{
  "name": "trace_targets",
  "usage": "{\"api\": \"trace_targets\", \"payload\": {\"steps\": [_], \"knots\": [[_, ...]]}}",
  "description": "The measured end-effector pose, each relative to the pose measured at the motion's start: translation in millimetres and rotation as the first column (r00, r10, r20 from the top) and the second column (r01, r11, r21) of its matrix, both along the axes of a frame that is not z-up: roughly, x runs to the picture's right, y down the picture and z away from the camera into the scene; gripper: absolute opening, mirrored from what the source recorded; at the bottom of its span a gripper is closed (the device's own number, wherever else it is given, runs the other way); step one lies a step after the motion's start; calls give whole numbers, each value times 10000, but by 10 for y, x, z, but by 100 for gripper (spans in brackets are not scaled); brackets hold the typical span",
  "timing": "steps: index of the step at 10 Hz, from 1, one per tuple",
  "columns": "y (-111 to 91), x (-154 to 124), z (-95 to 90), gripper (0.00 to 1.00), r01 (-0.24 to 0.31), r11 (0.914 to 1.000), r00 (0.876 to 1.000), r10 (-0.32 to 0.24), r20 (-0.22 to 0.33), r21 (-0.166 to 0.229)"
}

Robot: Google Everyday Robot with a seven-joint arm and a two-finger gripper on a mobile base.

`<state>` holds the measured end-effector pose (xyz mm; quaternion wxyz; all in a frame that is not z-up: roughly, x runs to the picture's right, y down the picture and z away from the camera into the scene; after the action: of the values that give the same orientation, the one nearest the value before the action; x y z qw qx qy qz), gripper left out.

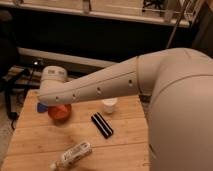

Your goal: Place the pepper in the ceramic cup

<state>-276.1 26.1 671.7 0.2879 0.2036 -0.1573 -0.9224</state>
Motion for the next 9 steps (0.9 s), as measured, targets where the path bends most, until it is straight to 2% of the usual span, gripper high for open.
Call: {"api": "trace_targets", "payload": {"steps": [3,4,6,7,9], "knots": [[-419,308,-55,10,-541,9984,9970,531,562,171],[-617,447,-56,10,-868,9953,9924,826,911,431],[-851,755,20,10,-1431,9865,9821,1316,1349,795],[-884,926,90,10,-1640,9828,9787,1514,1386,844],[-843,1283,250,10,-1947,9782,9763,1862,1101,717]]}}
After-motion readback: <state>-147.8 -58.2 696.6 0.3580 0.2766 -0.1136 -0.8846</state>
